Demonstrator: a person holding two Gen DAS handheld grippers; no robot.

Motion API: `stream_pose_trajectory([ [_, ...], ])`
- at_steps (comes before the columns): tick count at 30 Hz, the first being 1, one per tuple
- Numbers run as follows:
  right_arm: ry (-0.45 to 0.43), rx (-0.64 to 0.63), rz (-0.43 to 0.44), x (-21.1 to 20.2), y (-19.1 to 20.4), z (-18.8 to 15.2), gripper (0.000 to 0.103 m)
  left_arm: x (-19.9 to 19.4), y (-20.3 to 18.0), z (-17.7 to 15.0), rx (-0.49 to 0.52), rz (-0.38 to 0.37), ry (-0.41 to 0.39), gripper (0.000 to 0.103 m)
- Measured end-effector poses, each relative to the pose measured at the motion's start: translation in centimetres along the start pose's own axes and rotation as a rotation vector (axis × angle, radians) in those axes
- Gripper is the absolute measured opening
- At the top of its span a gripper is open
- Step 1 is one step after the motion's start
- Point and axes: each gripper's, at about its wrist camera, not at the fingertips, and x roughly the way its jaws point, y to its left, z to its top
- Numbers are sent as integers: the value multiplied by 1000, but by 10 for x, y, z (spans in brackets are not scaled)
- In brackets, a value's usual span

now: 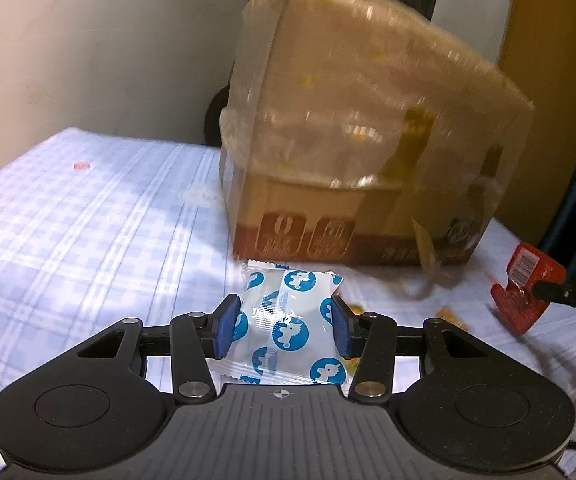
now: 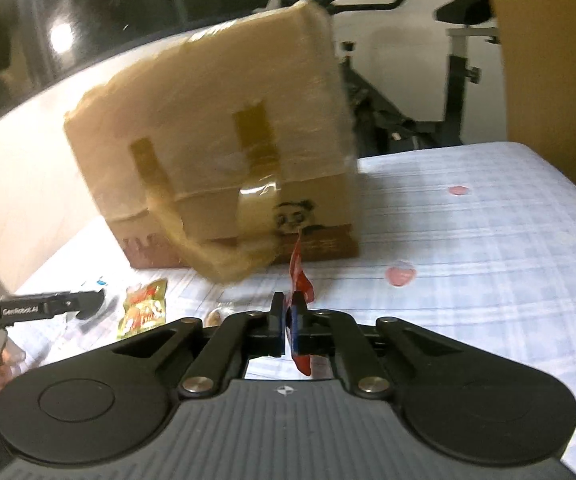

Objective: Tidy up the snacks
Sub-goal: 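Carry the white packet and red packet over the box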

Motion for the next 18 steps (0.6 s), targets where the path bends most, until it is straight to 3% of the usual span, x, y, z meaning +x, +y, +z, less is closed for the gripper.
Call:
stream_pose_trajectory([
  [6, -117, 66, 36, -29, -3, 28, 3, -32, -10, 24, 45, -28, -92, 50],
  [13, -263, 0, 121, -54, 21, 89, 3, -73, -28, 76, 109, -92, -252, 50],
  [18, -297, -54, 169, -49, 38, 141, 3, -85, -48, 127, 179, -131, -356, 50],
])
